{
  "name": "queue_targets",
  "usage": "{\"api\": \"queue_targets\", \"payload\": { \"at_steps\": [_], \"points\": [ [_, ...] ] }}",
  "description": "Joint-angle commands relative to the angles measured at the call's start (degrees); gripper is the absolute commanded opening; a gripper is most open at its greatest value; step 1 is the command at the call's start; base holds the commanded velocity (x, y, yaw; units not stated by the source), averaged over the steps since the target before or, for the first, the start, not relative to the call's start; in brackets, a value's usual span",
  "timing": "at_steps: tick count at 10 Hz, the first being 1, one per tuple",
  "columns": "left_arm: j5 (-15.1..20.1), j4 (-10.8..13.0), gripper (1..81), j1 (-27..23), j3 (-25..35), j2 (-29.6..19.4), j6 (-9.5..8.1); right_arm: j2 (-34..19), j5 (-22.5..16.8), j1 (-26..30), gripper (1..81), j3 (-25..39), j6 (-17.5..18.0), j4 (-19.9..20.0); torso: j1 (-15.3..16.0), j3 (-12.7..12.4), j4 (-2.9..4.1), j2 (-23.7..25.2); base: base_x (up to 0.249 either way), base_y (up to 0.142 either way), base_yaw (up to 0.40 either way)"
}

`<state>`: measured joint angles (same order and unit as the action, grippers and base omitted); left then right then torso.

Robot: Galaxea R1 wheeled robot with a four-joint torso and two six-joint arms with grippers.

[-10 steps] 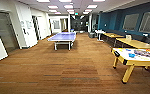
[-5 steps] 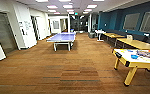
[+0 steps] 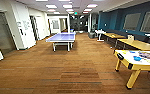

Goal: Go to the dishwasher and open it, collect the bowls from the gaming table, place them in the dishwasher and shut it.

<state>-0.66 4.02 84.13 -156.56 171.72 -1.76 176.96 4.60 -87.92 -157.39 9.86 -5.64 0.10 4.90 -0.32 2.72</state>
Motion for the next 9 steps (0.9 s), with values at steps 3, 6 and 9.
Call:
{"api": "queue_targets", "payload": {
  "at_steps": [3,6,9],
  "points": [
    [3.1,-0.4,81.1,-3.0,-0.2,-0.5,-0.18,0.4,-2.8,2.7,81.1,0.4,-0.1,-0.2,0.0,0.0,0.00,0.0,0.183,0.000,0.000],
    [3.1,-0.3,81.1,-3.0,-0.2,-0.5,-0.18,0.4,-2.8,3.0,81.1,0.4,-0.1,-0.2,0.0,0.0,0.00,0.0,0.183,0.000,0.000],
    [3.0,-0.4,81.1,-3.0,-0.2,-0.7,-0.18,0.5,-2.8,3.0,81.1,0.4,-0.1,-0.2,0.0,0.0,0.00,0.0,0.183,0.000,0.000]
  ]
}}
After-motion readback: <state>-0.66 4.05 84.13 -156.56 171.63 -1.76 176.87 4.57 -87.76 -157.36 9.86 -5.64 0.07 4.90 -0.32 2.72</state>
